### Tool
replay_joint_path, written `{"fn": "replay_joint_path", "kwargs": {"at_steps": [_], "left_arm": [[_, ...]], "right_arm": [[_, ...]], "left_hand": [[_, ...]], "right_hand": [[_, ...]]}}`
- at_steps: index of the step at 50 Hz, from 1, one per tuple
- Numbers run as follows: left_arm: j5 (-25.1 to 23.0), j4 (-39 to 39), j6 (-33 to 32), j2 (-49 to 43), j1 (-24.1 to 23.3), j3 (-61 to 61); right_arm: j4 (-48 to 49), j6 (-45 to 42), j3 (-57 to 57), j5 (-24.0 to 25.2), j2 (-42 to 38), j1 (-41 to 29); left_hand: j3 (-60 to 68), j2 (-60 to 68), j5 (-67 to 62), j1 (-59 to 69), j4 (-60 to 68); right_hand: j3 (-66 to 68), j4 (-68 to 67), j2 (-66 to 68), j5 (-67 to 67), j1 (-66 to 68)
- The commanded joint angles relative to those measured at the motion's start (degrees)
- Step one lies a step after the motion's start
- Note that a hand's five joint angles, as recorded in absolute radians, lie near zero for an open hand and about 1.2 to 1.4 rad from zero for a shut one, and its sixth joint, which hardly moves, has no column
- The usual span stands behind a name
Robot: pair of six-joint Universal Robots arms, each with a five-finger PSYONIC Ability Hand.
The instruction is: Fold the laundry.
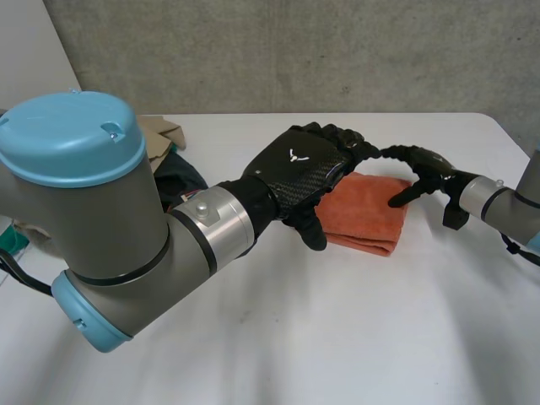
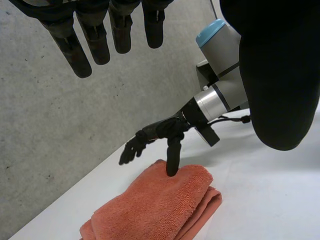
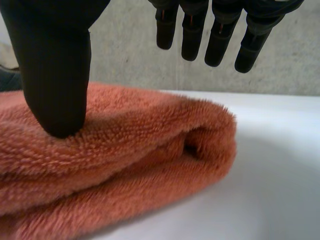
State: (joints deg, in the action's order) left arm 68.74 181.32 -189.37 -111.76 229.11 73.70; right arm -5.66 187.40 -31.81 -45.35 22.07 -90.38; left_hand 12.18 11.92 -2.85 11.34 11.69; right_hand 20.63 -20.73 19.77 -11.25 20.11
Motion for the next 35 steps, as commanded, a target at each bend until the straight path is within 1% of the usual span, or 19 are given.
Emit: {"fn": "replay_joint_path", "kwargs": {"at_steps": [1, 4, 6, 8, 9, 14, 17, 18, 19, 21, 22, 23, 25, 26, 29, 30, 32, 33, 35], "left_arm": [[-0.09, 0.00, -0.12, 0.06, 0.02, 0.48], [-0.18, 0.00, -0.12, 0.06, 0.02, 0.66], [-0.18, 0.00, -0.12, 0.06, 0.02, 0.66], [-0.18, 0.00, -0.12, 0.06, 0.02, 0.66], [-0.18, 0.00, -0.12, 0.06, 0.02, 0.66], [-0.18, 0.00, -0.12, 0.14, 0.02, 0.66], [-0.18, 0.00, -0.12, 0.23, 0.11, 0.66], [-0.18, 0.00, -0.12, 0.32, 0.11, 0.66], [-0.18, 0.00, -0.12, 0.41, 0.11, 0.66], [-0.18, 0.09, -0.12, 0.58, 0.20, 0.57], [-0.18, 0.09, -0.12, 0.67, 0.20, 0.57], [-0.18, 0.09, -0.12, 0.67, 0.20, 0.48], [-0.09, 0.09, -0.12, 0.76, 0.20, 0.31], [-0.09, 0.09, -0.12, 0.76, 0.20, 0.31], [0.00, 0.09, -0.12, 0.93, 0.20, 0.22], [0.00, 0.09, -0.12, 0.93, 0.20, 0.22], [0.08, 0.09, -0.12, 0.93, 0.20, 0.22], [0.08, 0.00, -0.12, 0.93, 0.11, 0.22], [0.08, 0.00, -0.03, 0.93, 0.03, 0.22]], "right_arm": [[-5.23, -5.73, 0.52, -0.79, -1.07, -0.14], [-6.47, -7.48, 0.52, -1.14, -1.15, -0.14], [-6.47, -7.75, 0.52, -1.23, -1.15, -0.14], [-6.47, -7.75, 0.70, -1.32, -1.15, -0.14], [-6.47, -7.75, 0.79, -1.41, -1.15, -0.14], [-6.38, -7.75, 2.63, -3.42, -1.15, -0.23], [-5.07, -7.58, 4.39, -6.84, -1.42, -0.49], [-4.45, -7.32, 5.00, -8.86, -1.51, -0.49], [-2.62, -6.79, 6.57, -14.97, -1.68, -0.23], [-0.68, -5.65, 7.73, -21.06, -2.12, 0.21], [1.68, -3.03, 8.51, -27.01, -2.56, 0.91], [2.92, -1.09, 8.70, -30.29, -2.56, 1.70], [5.29, 3.38, 9.05, -34.61, -2.56, 3.28], [6.09, 5.85, 9.22, -36.28, -2.56, 3.98], [6.89, 9.55, 9.40, -38.49, -2.56, 5.04], [7.06, 10.87, 9.40, -40.24, -2.65, 5.74], [7.15, 11.76, 9.40, -42.18, -2.65, 6.62], [7.33, 12.28, 9.31, -44.02, -2.65, 7.41], [7.59, 12.64, 9.58, -44.65, -2.65, 8.38]], "left_hand": [[0.89, 1.16, -0.23, 1.74, 1.39], [0.89, 1.16, -0.23, 1.74, 1.39], [0.89, 1.16, -0.23, 1.74, 1.39], [0.89, 1.16, -0.23, 1.74, 1.39], [0.89, 1.16, -0.23, 1.74, 1.39], [0.89, 1.16, -0.23, 1.74, 1.39], [0.89, 1.16, -0.23, 1.74, 1.39], [0.89, 1.16, -0.23, 1.74, 1.39], [0.89, 1.16, -0.23, 1.74, 1.39], [0.89, 1.16, -0.23, 1.74, 1.39], [0.89, 1.16, -0.23, 1.74, 1.39], [0.89, 1.16, -0.23, 1.74, 1.39], [0.89, 1.16, -0.23, 1.74, 1.39], [0.89, 1.16, -0.23, 1.74, 1.39], [0.89, 1.16, -0.23, 1.74, 1.39], [0.89, 1.16, -0.23, 1.74, 1.39], [0.89, 1.16, -0.23, 1.74, 1.39], [0.89, 1.16, -0.23, 1.74, 1.39], [0.89, 1.16, -0.23, 1.74, 1.39]], "right_hand": [[5.43, -5.33, 6.29, -4.81, 5.95], [8.95, -8.85, 9.81, -8.33, 9.46], [15.48, -15.38, 16.34, -14.86, 16.00], [50.50, -50.40, 51.36, -49.88, 51.02], [59.28, -59.18, 60.14, -58.66, 59.80], [59.37, -59.27, 60.23, -58.75, 59.89], [59.37, -59.27, 60.23, -58.75, 59.89], [59.37, -59.27, 60.23, -58.75, 59.89], [59.37, -59.27, 60.23, -58.75, 59.89], [59.37, -59.27, 60.23, -58.75, 59.89], [59.37, -59.27, 60.23, -58.75, 59.89], [59.37, -59.27, 60.23, -58.75, 59.89], [59.37, -59.27, 60.23, -58.75, 59.89], [59.37, -59.27, 60.23, -58.75, 59.89], [59.37, -59.27, 60.23, -58.75, 59.89], [59.37, -59.27, 60.23, -58.75, 59.89], [59.37, -59.27, 60.23, -58.75, 59.89], [59.37, -59.27, 60.23, -58.75, 59.89], [59.37, -59.27, 60.23, -58.75, 59.89]]}}
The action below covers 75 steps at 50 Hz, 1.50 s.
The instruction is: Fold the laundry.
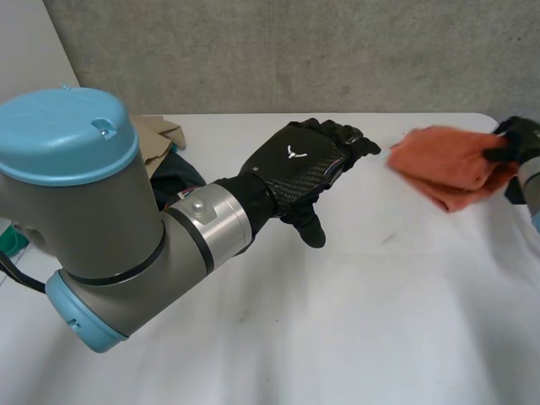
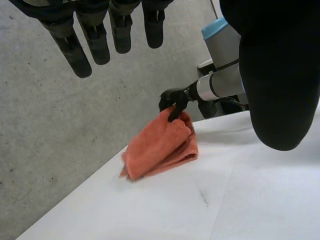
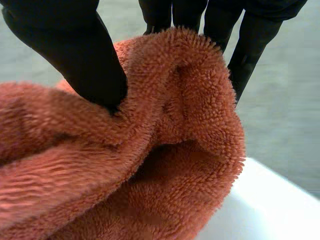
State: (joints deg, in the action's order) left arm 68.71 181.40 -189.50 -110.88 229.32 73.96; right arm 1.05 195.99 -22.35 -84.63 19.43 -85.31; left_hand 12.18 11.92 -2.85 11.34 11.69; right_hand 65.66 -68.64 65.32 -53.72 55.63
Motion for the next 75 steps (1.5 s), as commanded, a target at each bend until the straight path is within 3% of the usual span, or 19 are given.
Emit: {"fn": "replay_joint_path", "kwargs": {"at_steps": [1, 15, 16, 17, 20, 24, 29, 31, 35, 38, 44, 49, 54, 56, 61, 66, 68, 73, 75], "left_arm": [[0.10, -0.08, 0.09, 0.05, -0.19, -0.04], [0.10, 0.00, 0.27, 0.14, -1.42, -0.39], [0.10, 0.00, 0.36, 0.23, -1.51, -0.39], [0.10, 0.00, 0.36, 0.23, -1.59, -0.39], [0.10, 0.00, 0.45, 0.31, -1.86, -0.48], [0.10, 0.00, 0.45, 0.84, -1.95, -0.48], [0.10, 0.00, 0.45, 1.63, -2.12, -0.48], [0.10, 0.00, 0.53, 2.07, -2.04, -0.39], [0.37, 0.27, 0.36, 3.56, -1.34, -0.39], [1.24, 1.23, 0.27, 4.70, -0.37, -0.30], [10.90, 6.06, -0.34, 7.43, 9.29, 0.31], [14.25, 9.32, -1.48, 5.77, 21.06, 0.14], [13.73, 11.07, -9.98, -3.08, 33.18, -1.09], [12.94, 11.69, -14.04, -6.44, 35.22, -2.23], [4.62, 11.34, -28.17, -17.41, 39.18, -6.36], [1.51, 11.17, -30.84, -22.88, 42.52, -9.88], [1.25, 11.17, -30.67, -23.76, 42.96, -10.41], [0.90, 12.04, -29.01, -23.51, 41.48, -10.59], [0.98, 12.13, -28.21, -22.54, 40.16, -10.41]], "right_arm": [[0.97, 4.13, 0.20, -5.28, -0.01, 3.74], [0.44, 4.22, -3.92, -2.03, 0.51, 4.62], [0.27, 4.22, -4.45, -1.07, 0.78, 4.62], [-0.43, 3.87, -5.32, 0.33, 2.00, 4.80], [-1.14, 2.99, -7.08, 1.05, 4.73, 5.50], [-1.32, -2.35, -11.39, -2.81, 9.38, 6.38], [1.83, -20.94, -18.32, -12.20, 18.60, 6.47], [4.91, -25.90, -21.14, -13.19, 21.60, 6.29], [16.24, -33.04, -30.89, -10.56, 29.86, 5.59], [25.20, -34.10, -39.85, -3.72, 36.01, 2.17], [38.04, -35.50, -55.92, 15.25, 42.95, -5.21], [34.29, -39.01, -63.94, 25.56, 46.74, -8.73], [22.44, -46.13, -66.50, 26.54, 47.45, -11.81], [16.89, -50.00, -67.29, 26.36, 47.63, -12.16], [10.20, -55.98, -69.14, 25.57, 47.54, -12.17], [9.58, -57.74, -72.12, 24.43, 47.54, -11.90], [9.67, -57.74, -73.36, 24.34, 47.71, -11.55], [9.67, -57.65, -74.85, 24.25, 47.80, -11.46], [9.67, -57.65, -75.38, 24.17, 47.80, -11.46]], "left_hand": [[0.90, 1.16, -0.23, 1.74, 1.39], [0.56, 0.82, 0.11, 1.40, 1.05], [0.56, 0.82, 0.11, 1.40, 1.05], [0.56, 0.82, 0.11, 1.40, 1.05], [0.39, 0.66, 0.28, 1.23, 0.88], [0.39, 0.65, 0.28, 1.23, 0.88], [0.39, 0.65, 0.28, 1.23, 0.88], [0.22, 0.49, 0.45, 1.06, 0.71], [0.22, 0.49, 0.45, 1.06, 0.71], [0.39, 0.65, 0.28, 1.23, 0.88], [-0.28, -0.02, 0.95, 0.56, 0.21], [0.56, 0.82, 0.11, 1.40, 1.05], [1.23, 1.49, -0.56, 2.07, 1.72], [1.23, 1.49, -0.56, 2.07, 1.72], [2.73, 3.00, -2.06, 3.57, 3.22], [10.63, 10.89, -9.96, 11.47, 11.12], [18.35, 18.61, -17.68, 19.19, 18.84], [65.19, 65.45, -64.52, 66.03, 65.68], [67.82, 68.08, -67.15, 68.66, 68.31]], "right_hand": [[14.34, -11.36, 14.68, -16.28, 24.37], [12.40, -9.42, 12.74, -14.34, 22.43], [-9.94, 12.91, -9.60, 7.99, 0.09], [-55.66, 58.64, -55.32, 53.72, -45.63], [-55.66, 58.64, -55.32, 53.72, -45.63], [-55.66, 58.64, -55.32, 53.72, -45.63], [-55.66, 58.64, -55.32, 53.72, -45.63], [-55.66, 58.64, -55.32, 53.72, -45.63], [-55.66, 58.64, -55.32, 53.72, -45.63], [-55.66, 58.64, -55.32, 53.72, -45.63], [-55.66, 58.64, -55.32, 53.72, -45.63], [-55.66, 58.64, -55.32, 53.72, -45.63], [-55.66, 58.64, -55.32, 53.72, -45.63], [-55.66, 58.64, -55.32, 53.72, -45.63], [-55.66, 58.64, -55.32, 53.72, -45.63], [-55.66, 58.64, -55.32, 53.72, -45.63], [-55.66, 58.64, -55.32, 53.72, -45.63], [-55.66, 58.64, -55.32, 53.72, -45.63], [-55.66, 58.64, -55.32, 53.72, -45.63]]}}
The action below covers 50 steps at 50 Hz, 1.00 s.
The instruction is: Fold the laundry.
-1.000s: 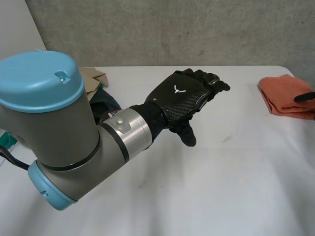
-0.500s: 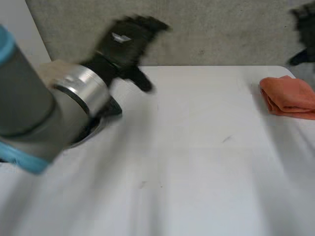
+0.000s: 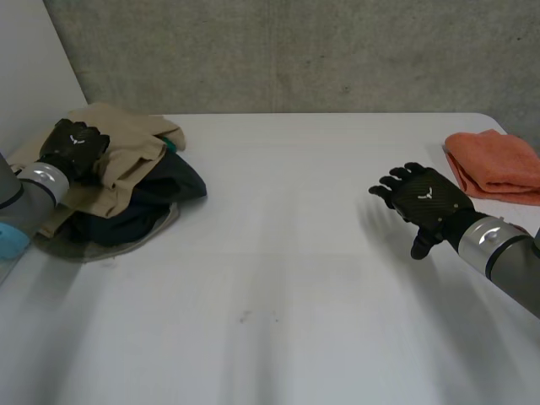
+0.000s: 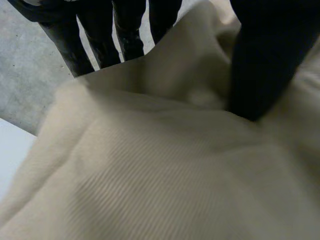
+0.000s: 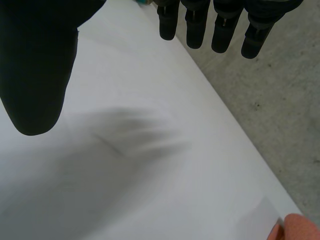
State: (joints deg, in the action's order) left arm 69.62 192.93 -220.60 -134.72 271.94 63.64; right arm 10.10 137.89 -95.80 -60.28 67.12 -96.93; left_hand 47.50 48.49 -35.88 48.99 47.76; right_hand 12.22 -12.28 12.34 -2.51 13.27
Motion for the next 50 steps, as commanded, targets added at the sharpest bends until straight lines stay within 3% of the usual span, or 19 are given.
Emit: {"fn": "replay_joint_path", "kwargs": {"at_steps": [1, 9, 17, 21, 23, 26, 32, 33, 34, 35, 38, 43, 50], "left_arm": [[0.17, 0.61, 3.24, 2.34, -3.43, 0.08], [0.52, 1.83, 6.93, 17.10, -12.30, 3.51], [0.26, 6.76, 22.91, 29.07, -23.99, 5.45], [0.43, 7.55, 29.07, 28.64, -31.89, 5.10], [0.43, 8.95, 33.29, 26.19, -38.48, 5.09], [0.69, 12.02, 36.89, 21.45, -43.32, 5.09], [2.89, 15.90, 42.96, 12.13, -48.42, 5.01], [3.15, 16.08, 43.23, 11.41, -48.96, 5.01], [3.42, 16.16, 43.50, 10.89, -49.49, 4.92], [4.29, 16.43, 43.24, 10.18, -50.01, 4.74], [5.70, 16.43, 41.23, 10.00, -50.11, 5.18], [6.93, 14.94, 35.77, 11.05, -49.06, 6.06], [7.20, 10.28, 27.51, 20.72, -35.88, 12.91]], "right_arm": [[0.63, 0.53, -2.19, -0.45, 0.11, 0.25], [0.71, 0.71, -3.16, -2.29, 1.78, 0.86], [0.98, 3.68, -3.16, -5.10, 4.50, 0.95], [1.68, 8.33, -2.73, -7.12, 6.26, 1.82], [2.82, 11.33, -2.55, -8.44, 7.23, 3.58], [4.14, 15.20, -2.46, -10.47, 8.81, 6.22], [4.32, 17.76, -2.20, -11.26, 9.52, 8.68], [4.23, 17.76, -2.20, -11.26, 9.52, 8.95], [4.23, 17.76, -2.20, -11.26, 9.52, 9.21], [4.23, 17.76, -2.20, -11.26, 9.52, 9.30], [4.23, 17.50, -2.02, -11.26, 9.52, 9.39], [3.88, 17.23, -1.49, -11.35, 9.43, 9.39], [3.44, 17.06, -2.02, -10.30, 9.52, 9.21]], "left_hand": [[32.50, 31.51, -34.12, 31.01, 32.24], [32.50, 31.51, -34.12, 31.01, 32.24], [32.50, 31.51, -34.12, 31.01, 32.24], [32.50, 31.51, -34.12, 31.01, 32.24], [32.50, 31.51, -34.12, 31.01, 32.24], [32.50, 31.51, -34.12, 31.01, 32.24], [32.50, 31.51, -34.12, 31.01, 32.24], [32.50, 31.51, -34.12, 31.01, 32.24], [23.03, 22.04, -24.65, 21.54, 22.77], [-6.54, -7.53, 4.92, -8.03, -6.80], [-37.50, -38.49, 35.88, -38.99, -37.76], [-36.95, -37.94, 35.33, -38.44, -37.20], [-36.28, -37.26, 34.66, -37.77, -36.53]], "right_hand": [[-2.22, 2.28, -2.34, 2.51, -3.27], [-2.22, 2.28, -2.34, 2.51, -3.27], [-2.22, 2.28, -2.34, 2.51, -3.27], [-2.22, 2.28, -2.34, 2.51, -3.27], [-2.22, 2.28, -2.34, 2.51, -3.27], [-2.22, 2.28, -2.34, 2.51, -3.27], [-2.22, 2.28, -2.34, 2.51, -3.27], [-2.22, 2.28, -2.34, 2.51, -3.27], [-2.22, 2.28, -2.34, 2.51, -3.27], [-2.22, 2.28, -2.34, 2.51, -3.27], [-2.22, 2.28, -2.34, 2.51, -3.27], [-2.22, 2.28, -2.34, 2.51, -3.27], [-2.22, 2.28, -2.34, 2.51, -3.27]]}}
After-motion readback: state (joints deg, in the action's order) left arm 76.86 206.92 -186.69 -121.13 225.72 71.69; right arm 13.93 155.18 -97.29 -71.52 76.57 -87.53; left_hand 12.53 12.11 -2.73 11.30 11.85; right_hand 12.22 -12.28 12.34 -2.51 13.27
